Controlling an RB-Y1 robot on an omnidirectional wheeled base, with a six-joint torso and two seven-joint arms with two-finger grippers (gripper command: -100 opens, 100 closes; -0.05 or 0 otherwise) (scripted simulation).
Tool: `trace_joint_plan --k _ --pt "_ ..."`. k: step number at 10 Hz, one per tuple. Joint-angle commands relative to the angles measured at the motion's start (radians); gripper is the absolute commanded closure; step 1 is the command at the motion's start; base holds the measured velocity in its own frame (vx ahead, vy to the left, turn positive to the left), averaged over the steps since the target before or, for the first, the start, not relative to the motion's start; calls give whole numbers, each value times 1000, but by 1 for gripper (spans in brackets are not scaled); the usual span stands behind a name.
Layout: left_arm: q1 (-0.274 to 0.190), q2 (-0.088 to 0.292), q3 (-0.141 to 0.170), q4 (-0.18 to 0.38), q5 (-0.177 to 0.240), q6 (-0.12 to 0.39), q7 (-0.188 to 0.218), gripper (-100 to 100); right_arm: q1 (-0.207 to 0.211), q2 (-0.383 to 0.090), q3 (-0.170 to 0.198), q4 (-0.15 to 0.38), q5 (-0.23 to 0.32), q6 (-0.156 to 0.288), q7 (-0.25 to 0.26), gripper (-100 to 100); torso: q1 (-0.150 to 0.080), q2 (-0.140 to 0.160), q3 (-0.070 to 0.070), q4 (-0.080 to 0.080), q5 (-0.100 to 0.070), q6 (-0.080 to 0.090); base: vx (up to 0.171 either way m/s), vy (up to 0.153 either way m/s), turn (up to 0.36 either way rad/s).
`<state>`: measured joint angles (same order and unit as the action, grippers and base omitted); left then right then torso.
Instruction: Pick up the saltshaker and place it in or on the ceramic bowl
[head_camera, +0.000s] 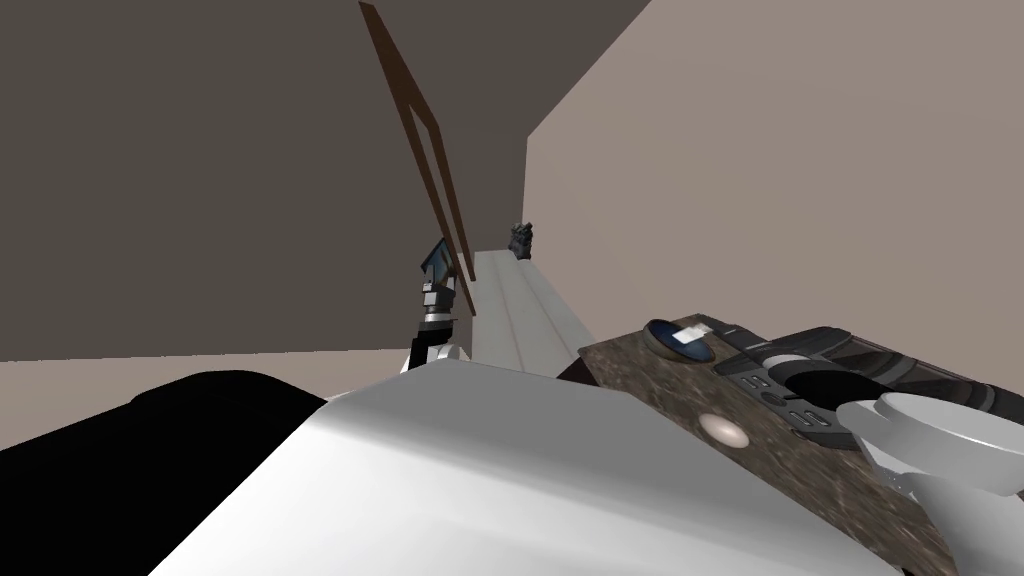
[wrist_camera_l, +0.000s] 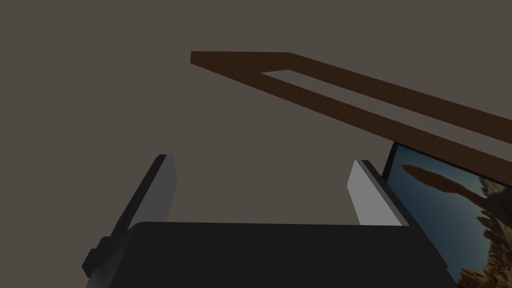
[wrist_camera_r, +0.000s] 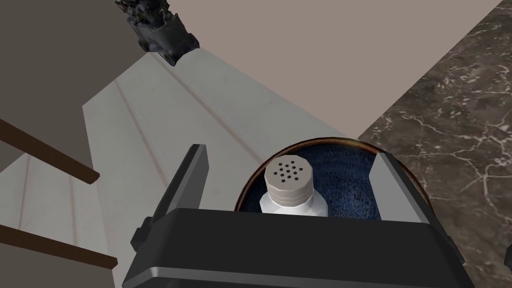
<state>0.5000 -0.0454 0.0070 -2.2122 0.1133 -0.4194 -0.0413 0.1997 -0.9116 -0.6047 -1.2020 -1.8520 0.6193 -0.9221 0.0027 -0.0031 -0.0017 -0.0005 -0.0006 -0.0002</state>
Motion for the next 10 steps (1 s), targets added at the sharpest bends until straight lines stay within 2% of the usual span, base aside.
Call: trace_joint_plan --k 1,3,4,5,10 --pt "0 0 0 0 0 0 0 0 35 -37 -12 -26 -18 11 -36 -100 0 0 0 0 0 0 59 47 -37" --pt "0 0 0 0 0 0 0 0 50 -65 -19 -32 -32 21 -53 -100 0 0 0 0 0 0 42 33 -37" --pt "0 0 0 0 0 0 0 0 44 -55 -20 -26 -30 22 -39 -100 -1 1 0 0 0 0 16 12 -6" --pt "0 0 0 0 0 0 0 0 46 -57 -20 -27 -31 22 -43 0 -2 2 1 0 -1 0 0 0 0" --pt "0 0 0 0 0 0 0 0 45 -57 -20 -27 -31 22 -43 0 -3 3 2 1 -1 0 0 0 0"
